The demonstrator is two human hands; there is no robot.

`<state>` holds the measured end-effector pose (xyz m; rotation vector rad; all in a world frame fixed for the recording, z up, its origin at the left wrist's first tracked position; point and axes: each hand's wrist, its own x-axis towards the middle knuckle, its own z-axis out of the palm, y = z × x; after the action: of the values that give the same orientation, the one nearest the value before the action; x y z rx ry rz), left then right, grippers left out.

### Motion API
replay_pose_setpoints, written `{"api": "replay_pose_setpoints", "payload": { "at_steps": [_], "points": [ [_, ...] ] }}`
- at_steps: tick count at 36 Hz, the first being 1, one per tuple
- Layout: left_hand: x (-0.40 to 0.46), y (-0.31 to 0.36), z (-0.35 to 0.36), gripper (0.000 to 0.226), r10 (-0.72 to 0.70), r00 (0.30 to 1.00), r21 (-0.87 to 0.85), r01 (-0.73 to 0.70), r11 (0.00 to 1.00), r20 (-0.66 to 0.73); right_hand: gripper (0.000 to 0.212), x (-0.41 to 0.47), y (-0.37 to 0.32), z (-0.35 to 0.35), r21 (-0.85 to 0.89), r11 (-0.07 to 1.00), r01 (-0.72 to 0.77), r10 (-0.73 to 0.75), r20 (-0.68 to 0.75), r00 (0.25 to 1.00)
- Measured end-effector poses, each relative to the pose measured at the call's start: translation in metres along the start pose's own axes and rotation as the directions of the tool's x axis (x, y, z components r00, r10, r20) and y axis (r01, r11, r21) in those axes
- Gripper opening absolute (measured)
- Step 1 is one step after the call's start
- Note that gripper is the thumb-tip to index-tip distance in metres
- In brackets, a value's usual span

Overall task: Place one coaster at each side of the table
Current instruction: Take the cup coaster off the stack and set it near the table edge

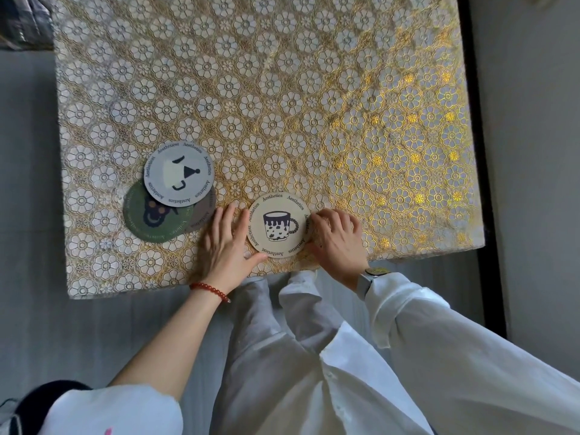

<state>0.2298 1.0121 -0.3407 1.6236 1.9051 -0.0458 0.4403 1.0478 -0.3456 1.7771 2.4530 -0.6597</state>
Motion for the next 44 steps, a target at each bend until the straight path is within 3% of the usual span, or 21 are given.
{"api": "replay_pose_setpoints", "payload": {
  "at_steps": [22,28,40,44],
  "points": [
    [0.0,-0.002,0.005,0.099,-0.003,1.0,0.023,0.004,1.0,-0.025,0.056,0.004,0.002,0.001,-0.061,0.998,-0.007,0.011,0.052,0.999],
    [-0.001,0.001,0.004,0.099,-0.01,0.999,0.027,0.011,1.0,-0.051,0.054,0.003,0.001,0.0,-0.072,0.997,-0.01,0.01,-0.004,1.0],
    [0.001,0.001,0.006,0.102,-0.029,0.999,0.039,0.03,0.999,-0.024,0.054,-0.001,-0.004,-0.008,-0.099,0.995,-0.012,0.019,0.071,0.997],
    [-0.003,0.004,0.001,0.103,-0.031,0.999,-0.013,0.031,0.999,-0.037,0.05,-0.003,-0.009,-0.017,-0.031,0.999,-0.037,0.041,0.128,0.991]
  ]
}}
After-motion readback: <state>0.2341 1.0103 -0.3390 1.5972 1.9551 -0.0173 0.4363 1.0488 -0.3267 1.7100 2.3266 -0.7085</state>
